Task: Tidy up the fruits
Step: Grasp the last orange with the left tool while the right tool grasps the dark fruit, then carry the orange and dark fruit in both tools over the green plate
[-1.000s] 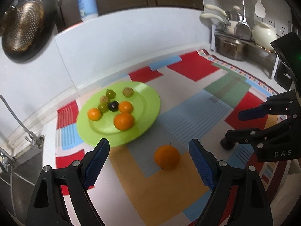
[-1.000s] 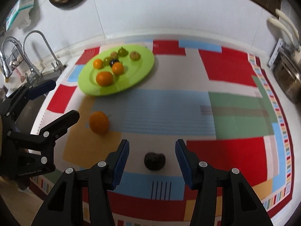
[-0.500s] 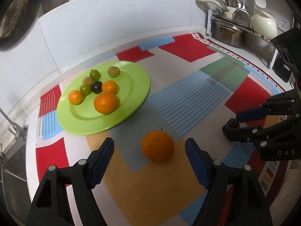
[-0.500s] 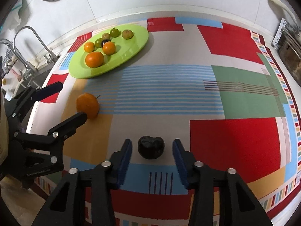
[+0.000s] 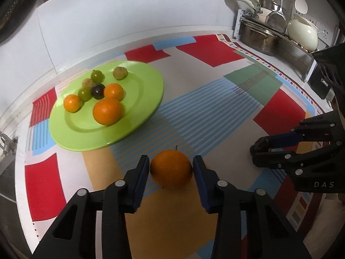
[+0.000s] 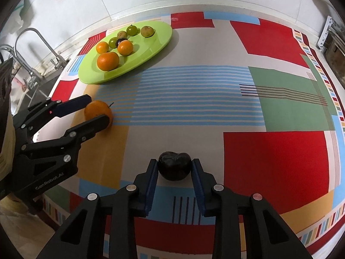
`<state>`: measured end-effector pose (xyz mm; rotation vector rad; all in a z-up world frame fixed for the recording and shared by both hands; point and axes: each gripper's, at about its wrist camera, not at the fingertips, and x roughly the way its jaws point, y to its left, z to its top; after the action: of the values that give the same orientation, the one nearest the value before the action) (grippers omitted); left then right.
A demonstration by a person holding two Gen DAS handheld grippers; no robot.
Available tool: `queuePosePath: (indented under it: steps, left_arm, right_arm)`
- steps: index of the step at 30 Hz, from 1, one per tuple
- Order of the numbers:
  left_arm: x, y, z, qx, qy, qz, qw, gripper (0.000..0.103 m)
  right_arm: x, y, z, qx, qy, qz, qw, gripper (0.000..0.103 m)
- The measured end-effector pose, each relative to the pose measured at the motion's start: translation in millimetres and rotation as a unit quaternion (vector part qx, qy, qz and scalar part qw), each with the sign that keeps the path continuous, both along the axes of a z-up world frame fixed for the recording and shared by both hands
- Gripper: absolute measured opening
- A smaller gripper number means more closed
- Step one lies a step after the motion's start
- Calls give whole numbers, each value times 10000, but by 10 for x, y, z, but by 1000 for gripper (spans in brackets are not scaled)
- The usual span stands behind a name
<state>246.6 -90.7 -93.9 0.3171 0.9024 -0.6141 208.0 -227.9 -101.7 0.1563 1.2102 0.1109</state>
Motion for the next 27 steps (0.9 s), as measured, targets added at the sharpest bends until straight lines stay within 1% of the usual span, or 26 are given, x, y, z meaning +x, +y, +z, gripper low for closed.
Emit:
queuePosePath:
  steps: [8, 14, 22, 27]
  left_arm:
    - [-23, -3, 11, 7, 7, -24, 10000, 40]
    - [-66, 38, 106, -54, -85, 39, 9999, 40]
    - [-115, 115, 281, -140, -292, 228, 9992, 40]
    - [-137, 185, 383, -216, -425, 438, 9979, 40]
  right_arm:
    - [-8, 1, 9, 9, -52, 7, 10000, 32]
    - [-22, 17, 64, 31, -200, 83, 9998, 32]
    - [-14, 72, 183, 31, -463, 242, 9986, 32]
    - [7, 117, 286, 44, -685, 354, 9970, 32]
